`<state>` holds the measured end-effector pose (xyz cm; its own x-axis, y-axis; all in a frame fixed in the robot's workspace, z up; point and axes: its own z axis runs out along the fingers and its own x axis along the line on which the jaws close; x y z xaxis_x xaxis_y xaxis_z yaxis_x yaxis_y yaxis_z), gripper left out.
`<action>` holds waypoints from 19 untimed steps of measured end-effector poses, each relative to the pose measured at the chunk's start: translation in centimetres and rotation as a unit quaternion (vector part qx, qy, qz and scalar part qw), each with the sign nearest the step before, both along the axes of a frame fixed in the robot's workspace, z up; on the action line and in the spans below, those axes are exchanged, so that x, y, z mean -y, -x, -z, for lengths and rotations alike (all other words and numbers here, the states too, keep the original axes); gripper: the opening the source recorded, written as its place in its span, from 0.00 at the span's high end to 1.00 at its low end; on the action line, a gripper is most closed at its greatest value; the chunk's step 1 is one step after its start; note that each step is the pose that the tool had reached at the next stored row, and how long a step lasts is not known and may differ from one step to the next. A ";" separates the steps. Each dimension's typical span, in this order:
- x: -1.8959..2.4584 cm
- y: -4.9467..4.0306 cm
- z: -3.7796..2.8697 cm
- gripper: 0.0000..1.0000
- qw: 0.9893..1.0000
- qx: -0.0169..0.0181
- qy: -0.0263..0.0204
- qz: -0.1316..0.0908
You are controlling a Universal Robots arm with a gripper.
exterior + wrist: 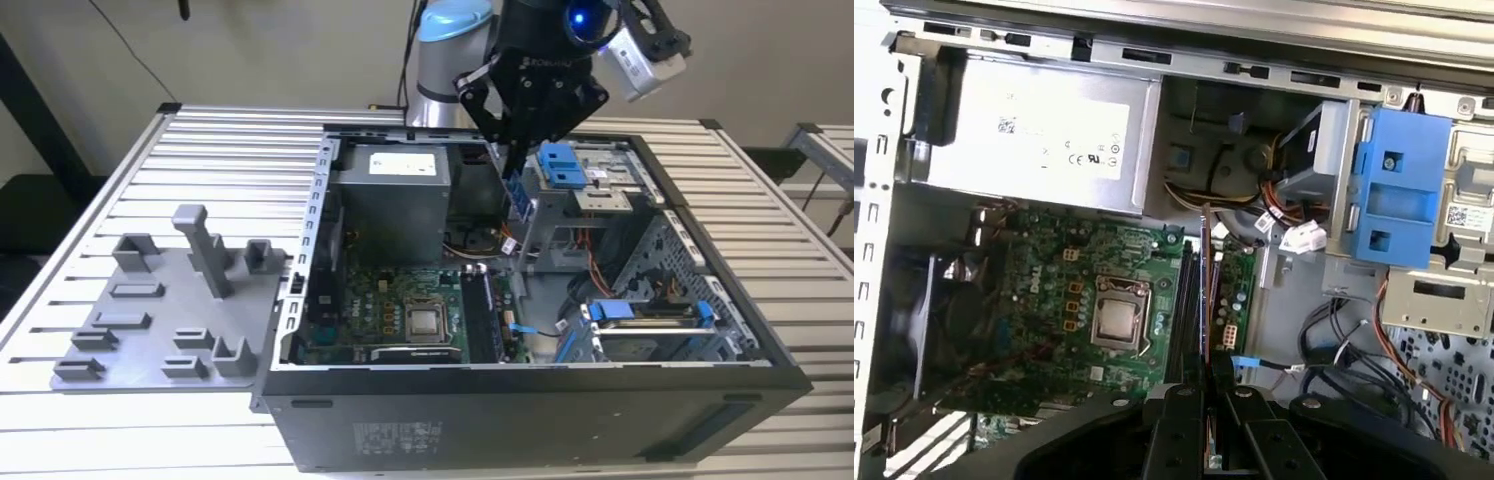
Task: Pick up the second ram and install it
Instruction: 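Insert the second ram into the second slot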
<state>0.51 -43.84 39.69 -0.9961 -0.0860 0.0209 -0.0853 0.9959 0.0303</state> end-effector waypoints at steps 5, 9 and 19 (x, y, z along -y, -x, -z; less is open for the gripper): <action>0.00 0.00 0.03 0.86 0.999 0.000 0.000 0.032; 0.00 -0.01 0.03 0.86 0.999 0.000 0.000 0.050; 0.00 -0.03 0.18 0.86 0.998 0.000 0.000 0.057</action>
<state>0.54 -43.84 39.51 -0.9994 0.0282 0.0208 0.0288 0.9991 0.0304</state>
